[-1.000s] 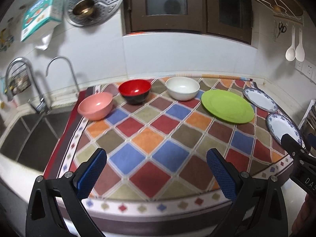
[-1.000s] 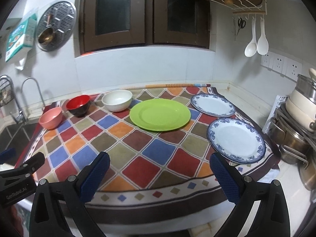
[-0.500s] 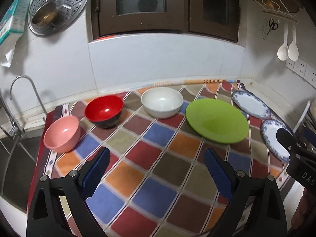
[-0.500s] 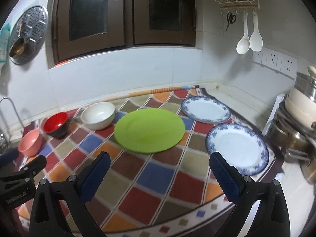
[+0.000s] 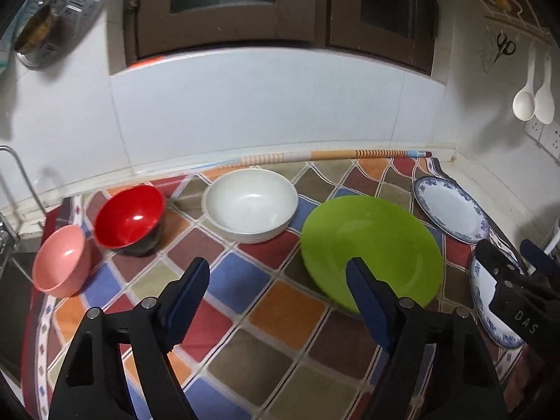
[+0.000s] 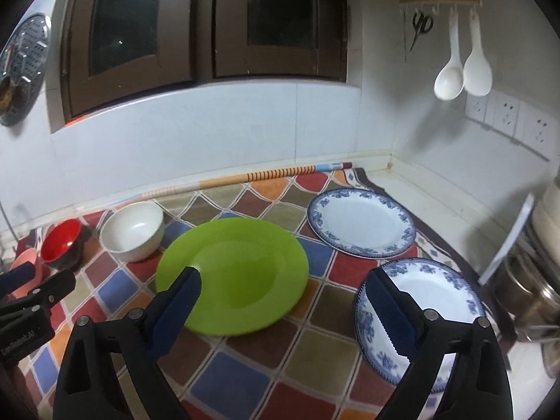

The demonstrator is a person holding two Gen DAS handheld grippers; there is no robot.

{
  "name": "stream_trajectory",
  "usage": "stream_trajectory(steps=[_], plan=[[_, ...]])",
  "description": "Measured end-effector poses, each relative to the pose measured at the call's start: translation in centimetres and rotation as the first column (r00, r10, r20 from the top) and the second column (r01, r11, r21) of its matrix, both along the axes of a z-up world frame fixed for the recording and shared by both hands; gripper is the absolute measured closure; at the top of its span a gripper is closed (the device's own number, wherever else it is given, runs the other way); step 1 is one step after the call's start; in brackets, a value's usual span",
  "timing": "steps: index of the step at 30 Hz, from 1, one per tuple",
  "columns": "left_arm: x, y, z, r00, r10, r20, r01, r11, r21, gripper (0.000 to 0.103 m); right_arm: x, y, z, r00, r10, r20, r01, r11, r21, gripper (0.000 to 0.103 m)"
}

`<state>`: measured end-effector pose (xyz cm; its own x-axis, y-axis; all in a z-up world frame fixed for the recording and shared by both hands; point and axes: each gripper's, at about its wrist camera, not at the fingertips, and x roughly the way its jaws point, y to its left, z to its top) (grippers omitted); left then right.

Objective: Organize plates and bowls
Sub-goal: 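Move the left tool toward the lime-green plate rim while the right tool approaches it too, then grip the lime-green plate rim with the left tool while the right tool grips it too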

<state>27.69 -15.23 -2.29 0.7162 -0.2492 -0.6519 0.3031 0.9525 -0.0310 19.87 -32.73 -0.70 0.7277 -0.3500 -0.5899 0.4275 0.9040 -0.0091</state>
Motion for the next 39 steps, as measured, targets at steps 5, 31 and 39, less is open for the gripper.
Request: stream_trajectory(steps=[5, 31, 39], plan=[[2.9, -2.2, -2.2, 0.998, -0.043, -0.05, 0.044, 0.998, 0.034, 0.029, 2.5, -2.5, -2.0, 0.999, -0.003, -0.038, 0.004, 0.999, 0.033, 0.016], [10.6, -7.6, -10.0, 0.972, -0.072, -0.224, 0.086, 0.995, 0.055, 0.06, 11.7, -8.7, -11.0, 0.973, -0.002, -0.233, 0.056, 0.973, 0.223, 0.055], [11.4, -8.0, -10.5, 0.97, -0.071, -0.232, 0.088, 0.994, 0.062, 0.065, 12.3, -8.9, -11.8, 0.97, 0.024, -0.242, 0.039, 0.967, 0.251, 0.062]])
